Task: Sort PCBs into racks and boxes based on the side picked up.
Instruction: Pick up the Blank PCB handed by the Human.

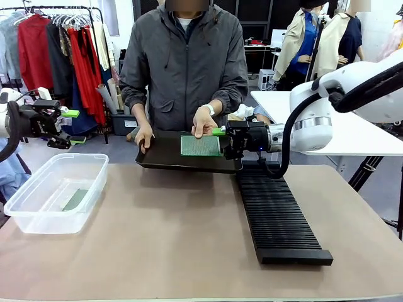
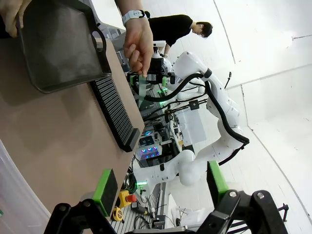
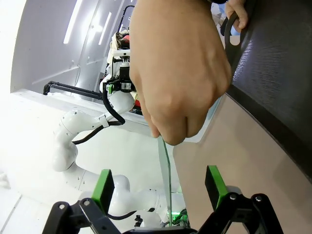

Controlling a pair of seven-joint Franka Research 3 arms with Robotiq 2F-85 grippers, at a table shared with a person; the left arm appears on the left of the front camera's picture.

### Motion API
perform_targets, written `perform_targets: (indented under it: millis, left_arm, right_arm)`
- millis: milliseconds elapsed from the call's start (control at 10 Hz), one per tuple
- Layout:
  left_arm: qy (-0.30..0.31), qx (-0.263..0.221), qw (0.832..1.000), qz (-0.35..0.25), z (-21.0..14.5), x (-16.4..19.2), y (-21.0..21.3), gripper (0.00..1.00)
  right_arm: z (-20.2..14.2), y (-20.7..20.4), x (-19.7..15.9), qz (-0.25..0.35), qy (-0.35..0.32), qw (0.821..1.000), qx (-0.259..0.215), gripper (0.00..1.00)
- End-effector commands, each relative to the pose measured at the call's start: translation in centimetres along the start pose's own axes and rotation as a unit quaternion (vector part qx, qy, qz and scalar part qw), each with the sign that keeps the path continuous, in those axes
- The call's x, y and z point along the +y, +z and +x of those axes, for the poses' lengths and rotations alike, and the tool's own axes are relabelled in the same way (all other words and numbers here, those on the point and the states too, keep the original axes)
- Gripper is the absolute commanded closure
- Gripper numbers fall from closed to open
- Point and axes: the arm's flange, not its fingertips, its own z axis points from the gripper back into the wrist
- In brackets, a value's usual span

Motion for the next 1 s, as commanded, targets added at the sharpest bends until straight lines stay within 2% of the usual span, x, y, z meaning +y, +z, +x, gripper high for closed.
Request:
perform_targets:
  millis: [0, 100, 200, 800, 900]
  left_arm:
    - [-0.002, 0.001, 1.000, 0.005, -0.2, -0.3, 0.0, 0.04]
    - [-0.002, 0.001, 1.000, 0.005, -0.2, -0.3, 0.0, 0.04]
    - [-0.002, 0.001, 1.000, 0.005, -0.2, -0.3, 0.0, 0.04]
    - [-0.002, 0.001, 1.000, 0.005, -0.2, -0.3, 0.0, 0.04]
    - [-0.002, 0.001, 1.000, 0.005, -0.2, -0.3, 0.0, 0.04]
  right_arm:
    - [0.8, -0.8, -0.3, 0.018, 0.016, 1.000, -0.009, 0.02]
    - [0.8, -0.8, -0.3, 0.017, 0.018, 1.000, -0.007, 0.09]
    - [0.9, -0.8, -0.3, 0.016, 0.019, 1.000, -0.005, 0.20]
    - [1.5, -1.5, -0.5, 0.021, 0.006, 1.000, -0.002, 0.94]
    - [1.7, -1.9, -0.4, 0.024, 0.004, 1.000, -0.001, 1.00]
